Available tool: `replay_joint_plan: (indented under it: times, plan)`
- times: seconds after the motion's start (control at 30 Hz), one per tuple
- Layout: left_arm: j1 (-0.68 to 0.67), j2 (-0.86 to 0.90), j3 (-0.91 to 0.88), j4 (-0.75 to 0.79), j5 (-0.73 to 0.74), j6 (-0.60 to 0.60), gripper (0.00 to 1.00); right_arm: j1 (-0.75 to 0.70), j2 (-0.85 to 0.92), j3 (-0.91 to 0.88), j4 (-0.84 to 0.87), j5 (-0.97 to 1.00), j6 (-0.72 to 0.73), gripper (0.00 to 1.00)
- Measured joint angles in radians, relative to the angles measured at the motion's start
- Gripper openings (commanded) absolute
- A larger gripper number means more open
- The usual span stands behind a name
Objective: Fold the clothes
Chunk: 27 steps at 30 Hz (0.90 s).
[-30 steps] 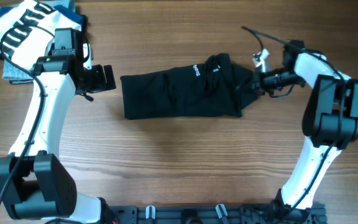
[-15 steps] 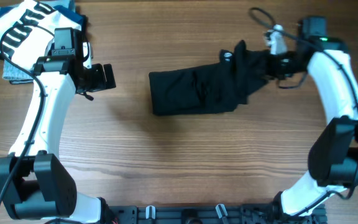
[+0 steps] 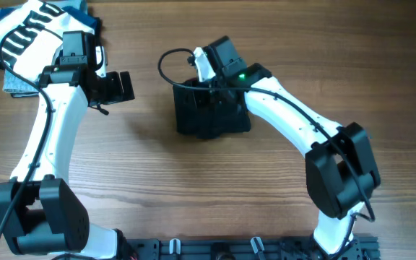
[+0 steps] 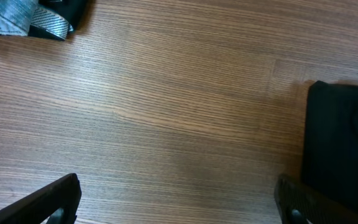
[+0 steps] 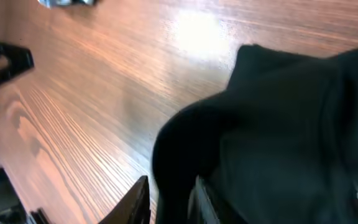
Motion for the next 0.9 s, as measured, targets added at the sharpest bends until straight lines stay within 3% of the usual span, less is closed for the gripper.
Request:
replay_joint_plan:
  times: [0.13,0.23,0.4,0.5,0.57,0.7,0.9]
  plan:
    - [0.0,0.0,0.0,-0.001,0.0,0.0,1.0,0.02,0.011,0.0,0.044,-0.001,0.034,0.68]
    - [0.0,0.0,0.0,0.0,0.0,0.0,1.0,0.041,0.011,0.006,0.011,-0.003,0.03,0.75]
    - [0.0,0.0,0.0,0.0,0.008,0.0,1.0,-0.095,-0.002,0.117,-0.148,0.077,-0.033,0.76]
    - [0.0,0.0,0.0,-0.003,0.098,0.011,1.0,-0.172,-0.026,0.135,-0.219,0.224,-0.074,0.81]
    - [-0.007,0.015,0.0,-0.005,0.233,0.082,1.0,-0.219,-0.026,0.135,-0.258,0.258,-0.084,0.82]
    - [-0.085,0.118,-0.006,-0.028,0.369,0.227,1.0,-0.396,-0.026,0.135,-0.332,0.262,-0.095,0.83]
    - [-0.146,0.298,-0.008,0.079,0.492,0.313,1.0,-0.432,-0.026,0.135,-0.365,0.261,-0.135,0.83]
